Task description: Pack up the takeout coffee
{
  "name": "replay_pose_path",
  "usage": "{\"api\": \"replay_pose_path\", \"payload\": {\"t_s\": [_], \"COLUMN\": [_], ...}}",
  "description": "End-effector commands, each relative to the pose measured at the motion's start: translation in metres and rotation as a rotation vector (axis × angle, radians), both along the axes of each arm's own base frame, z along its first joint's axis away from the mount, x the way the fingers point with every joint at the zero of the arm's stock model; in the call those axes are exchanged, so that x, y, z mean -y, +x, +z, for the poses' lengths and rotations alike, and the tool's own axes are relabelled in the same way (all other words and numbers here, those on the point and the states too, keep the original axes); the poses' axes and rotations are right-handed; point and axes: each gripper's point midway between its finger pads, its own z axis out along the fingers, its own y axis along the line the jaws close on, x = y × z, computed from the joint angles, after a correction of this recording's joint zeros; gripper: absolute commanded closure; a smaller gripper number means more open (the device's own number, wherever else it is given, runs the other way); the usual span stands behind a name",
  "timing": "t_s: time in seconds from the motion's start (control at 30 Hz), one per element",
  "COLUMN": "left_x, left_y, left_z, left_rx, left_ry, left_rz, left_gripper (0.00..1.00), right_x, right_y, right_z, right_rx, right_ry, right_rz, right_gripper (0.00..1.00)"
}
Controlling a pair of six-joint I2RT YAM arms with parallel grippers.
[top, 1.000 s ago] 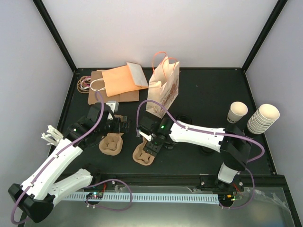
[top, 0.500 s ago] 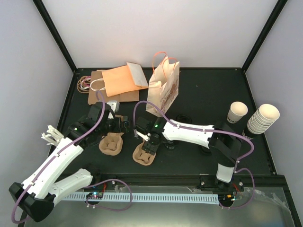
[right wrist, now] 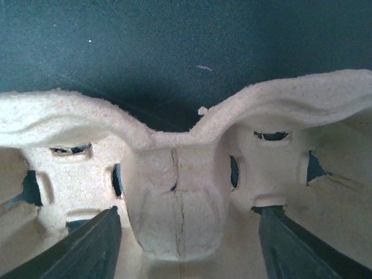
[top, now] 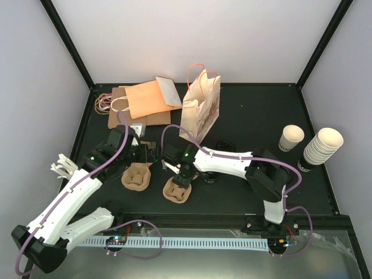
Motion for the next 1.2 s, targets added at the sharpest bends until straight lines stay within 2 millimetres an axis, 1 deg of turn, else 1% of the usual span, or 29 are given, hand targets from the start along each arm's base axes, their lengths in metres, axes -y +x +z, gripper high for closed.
{"api": "replay_pose_path", "payload": {"t_s": [0.0, 0.07, 0.17, 0.23, 0.67, 0.77, 0.83, 1.07, 1.17], "left_x": [-0.002, -0.007, -0.012, -0.013, -0.018, -0.018, -0.018, -0.016, -0.016], "left_y": [0.003, 0.003, 0.003, 0.003, 0.001, 0.000, 0.000, -0.002, -0.002], "left_z": [0.014, 0.016, 0.021, 0.024, 0.021, 0.021, 0.021, 0.017, 0.017], "left_rx": [0.041, 0.046, 0.062, 0.071, 0.064, 0.063, 0.061, 0.050, 0.050], "left_ry": [-0.002, 0.012, 0.022, 0.021, 0.027, 0.025, 0.023, 0.011, 0.012], "left_rz": [-0.002, 0.012, 0.026, 0.027, 0.039, 0.039, 0.039, 0.033, 0.034], "left_gripper": [0.01, 0.01, 0.01, 0.01, 0.01, 0.01, 0.01, 0.01, 0.01], "right_x": [-0.011, -0.012, -0.013, -0.014, -0.014, -0.014, -0.014, -0.016, -0.017], "right_y": [0.008, 0.008, 0.009, 0.009, 0.007, 0.007, 0.008, 0.010, 0.010], "right_z": [-0.001, -0.004, -0.006, -0.008, -0.021, -0.023, -0.021, -0.008, -0.002], "right_rx": [0.013, 0.014, 0.014, 0.011, -0.004, -0.003, -0.002, 0.017, 0.025], "right_ry": [0.016, 0.010, 0.009, 0.014, 0.007, 0.004, 0.007, 0.029, 0.040], "right_rz": [0.008, 0.010, 0.013, 0.015, 0.013, 0.010, 0.006, 0.007, 0.007], "right_gripper": [0.34, 0.35, 0.40, 0.40, 0.42, 0.46, 0.46, 0.54, 0.55]}}
